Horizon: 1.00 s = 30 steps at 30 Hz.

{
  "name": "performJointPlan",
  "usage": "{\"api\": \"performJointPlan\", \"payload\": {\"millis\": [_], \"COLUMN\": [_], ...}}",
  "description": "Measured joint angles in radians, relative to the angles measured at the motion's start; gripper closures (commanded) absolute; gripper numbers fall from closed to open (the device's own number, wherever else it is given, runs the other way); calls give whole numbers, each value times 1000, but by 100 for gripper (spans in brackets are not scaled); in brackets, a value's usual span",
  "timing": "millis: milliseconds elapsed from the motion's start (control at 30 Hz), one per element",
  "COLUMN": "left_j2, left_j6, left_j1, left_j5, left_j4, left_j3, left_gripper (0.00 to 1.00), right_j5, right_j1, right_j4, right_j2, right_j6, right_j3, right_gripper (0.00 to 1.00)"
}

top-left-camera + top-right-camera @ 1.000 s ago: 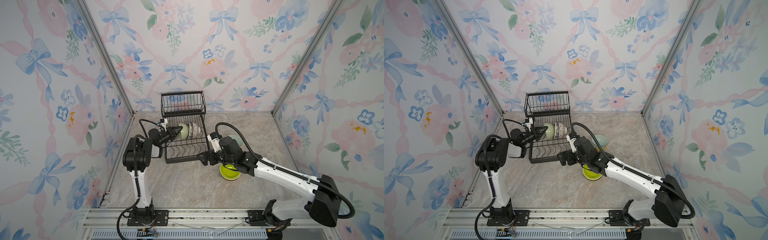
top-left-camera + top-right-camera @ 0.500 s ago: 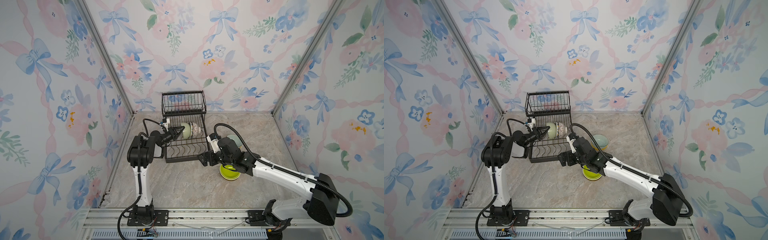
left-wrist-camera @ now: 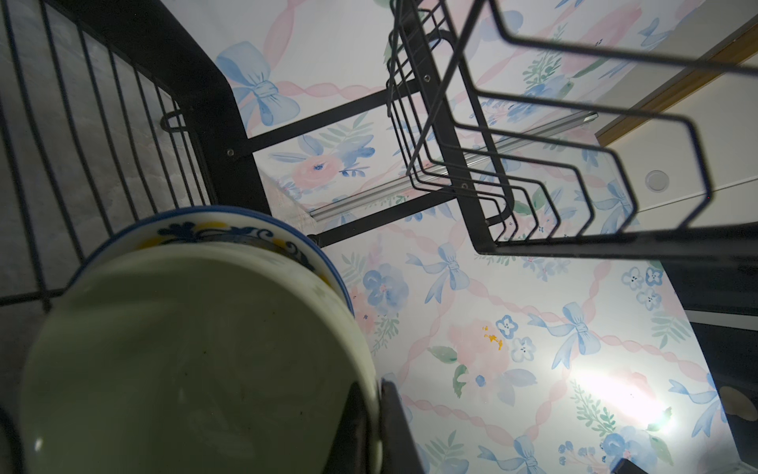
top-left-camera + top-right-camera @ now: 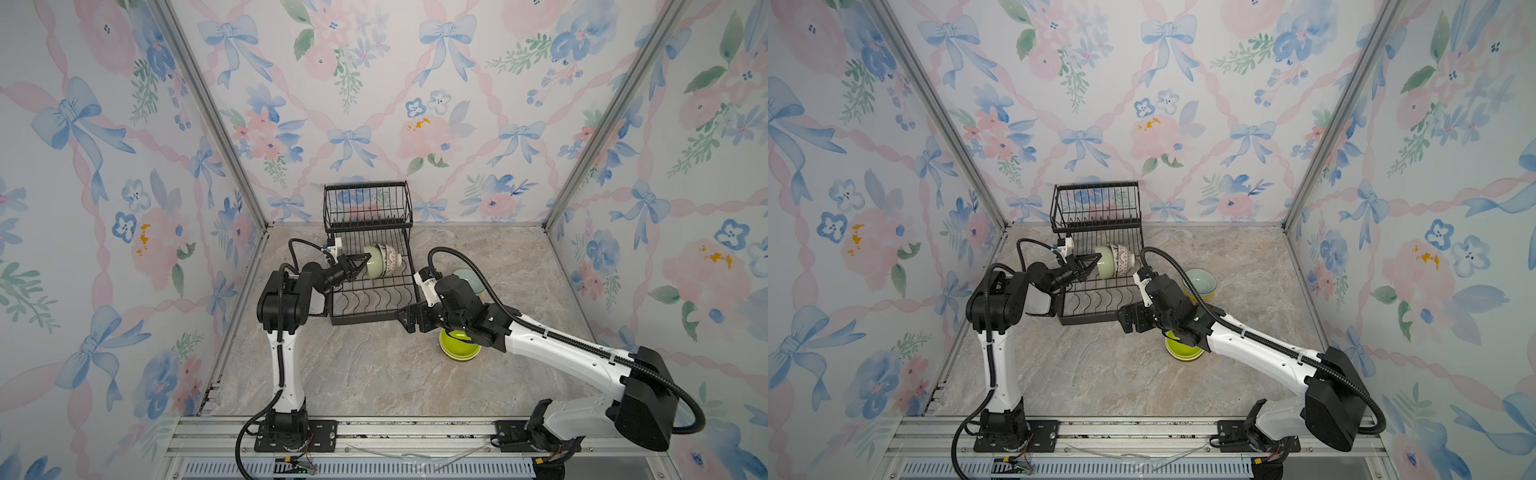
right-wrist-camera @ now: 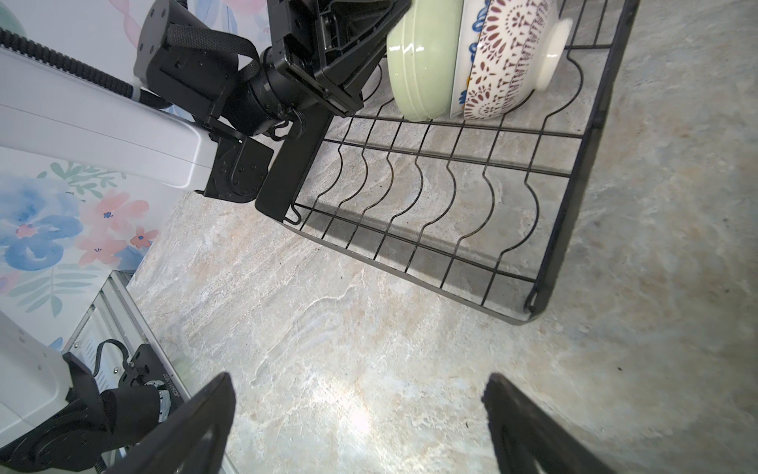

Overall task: Load bowls into a dish rack
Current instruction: Place the bowl in the dish rack.

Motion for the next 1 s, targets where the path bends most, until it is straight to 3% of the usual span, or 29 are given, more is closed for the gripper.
{"api": "performJointPlan", "payload": {"millis": [267, 767, 1000], "left_j2": [1, 2, 2], "left_j6": [-8, -28, -43], "left_j1": [7, 11, 18], "left_j5": [6, -3, -39], "left_j4": [0, -2, -21], "left_j3": [3, 2, -18], "left_gripper": [100, 85, 83], "right_j5": [0, 0, 0], "right_j1": [5, 5, 5], "right_j4": [0, 0, 0], "right_j2": [6, 6, 6], "right_j6": [0, 0, 0], "right_j3": [0, 0, 0], "right_gripper": [4, 4, 4]}}
